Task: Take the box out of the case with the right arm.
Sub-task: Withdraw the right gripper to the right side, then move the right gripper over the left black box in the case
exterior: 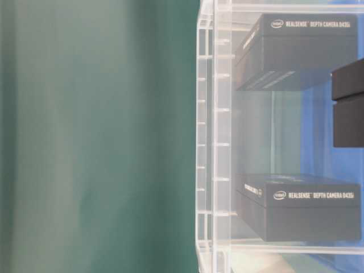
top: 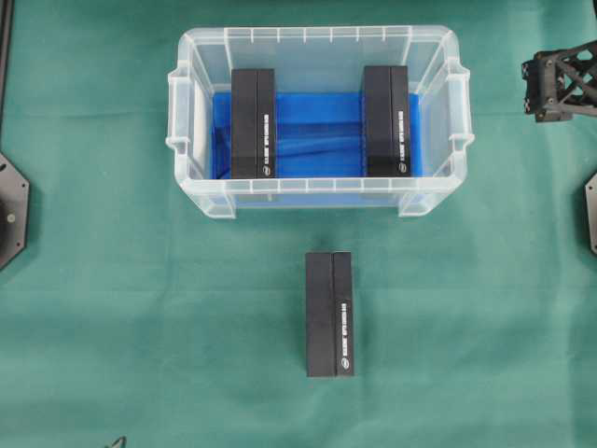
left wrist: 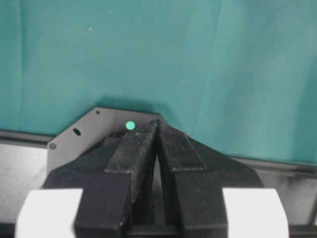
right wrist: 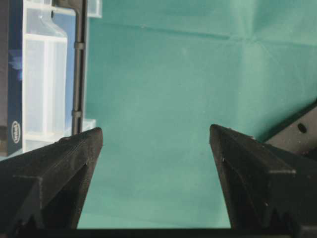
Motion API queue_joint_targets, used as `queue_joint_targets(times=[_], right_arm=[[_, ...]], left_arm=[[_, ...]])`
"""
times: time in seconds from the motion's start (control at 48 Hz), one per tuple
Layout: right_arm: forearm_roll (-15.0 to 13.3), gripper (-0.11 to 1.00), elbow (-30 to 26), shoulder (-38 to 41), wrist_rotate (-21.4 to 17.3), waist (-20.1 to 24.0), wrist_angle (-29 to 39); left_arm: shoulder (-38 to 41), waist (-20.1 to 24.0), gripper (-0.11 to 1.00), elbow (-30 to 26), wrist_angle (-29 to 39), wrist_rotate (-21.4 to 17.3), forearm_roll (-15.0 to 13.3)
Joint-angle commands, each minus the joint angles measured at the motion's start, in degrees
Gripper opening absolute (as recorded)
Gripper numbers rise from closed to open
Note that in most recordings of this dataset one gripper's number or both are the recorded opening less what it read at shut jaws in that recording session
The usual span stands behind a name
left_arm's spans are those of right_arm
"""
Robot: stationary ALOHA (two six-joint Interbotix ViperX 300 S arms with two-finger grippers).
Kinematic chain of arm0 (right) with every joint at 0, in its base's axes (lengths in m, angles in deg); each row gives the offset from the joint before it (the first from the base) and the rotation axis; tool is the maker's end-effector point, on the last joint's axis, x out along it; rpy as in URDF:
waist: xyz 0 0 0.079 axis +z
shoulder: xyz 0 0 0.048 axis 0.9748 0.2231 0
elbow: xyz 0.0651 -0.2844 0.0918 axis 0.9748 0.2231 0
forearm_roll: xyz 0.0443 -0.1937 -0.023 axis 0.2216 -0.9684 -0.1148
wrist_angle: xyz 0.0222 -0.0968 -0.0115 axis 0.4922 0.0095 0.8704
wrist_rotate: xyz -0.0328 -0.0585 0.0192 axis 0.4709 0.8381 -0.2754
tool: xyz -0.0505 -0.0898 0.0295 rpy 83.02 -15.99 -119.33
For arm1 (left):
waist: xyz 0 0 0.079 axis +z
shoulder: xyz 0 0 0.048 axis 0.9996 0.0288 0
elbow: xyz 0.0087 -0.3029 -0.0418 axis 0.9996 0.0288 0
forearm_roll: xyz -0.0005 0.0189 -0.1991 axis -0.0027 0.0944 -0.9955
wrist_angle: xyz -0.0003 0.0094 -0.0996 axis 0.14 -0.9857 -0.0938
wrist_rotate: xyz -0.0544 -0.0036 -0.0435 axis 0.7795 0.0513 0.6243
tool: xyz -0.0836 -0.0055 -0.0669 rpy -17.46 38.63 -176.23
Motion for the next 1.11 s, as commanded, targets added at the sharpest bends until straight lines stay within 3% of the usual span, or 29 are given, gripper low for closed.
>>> queue_joint_targets(times=[0.0,0.626,0.855,1.084], right_arm=[[-0.1,0.86,-0.6,-0.1,0.1,-0.2,-0.2],[0.5,0.86,-2.1,1.9,0.0,-0.2,-2.5],[0.8,0.86,-8.1,10.1,0.0,0.1,-6.7],[0.9,0.86,-18.4,21.3,0.1,1.3,-8.1]], left_arm=[[0.4,-0.2,0.00,-0.5,-0.3,0.2,0.3],[0.4,-0.1,0.00,-0.4,-0.3,-0.3,0.3],[-0.2,-0.2,0.00,-0.3,-0.4,-0.4,0.3],[-0.4,-0.1,0.00,-0.1,-0.3,-0.4,0.3]])
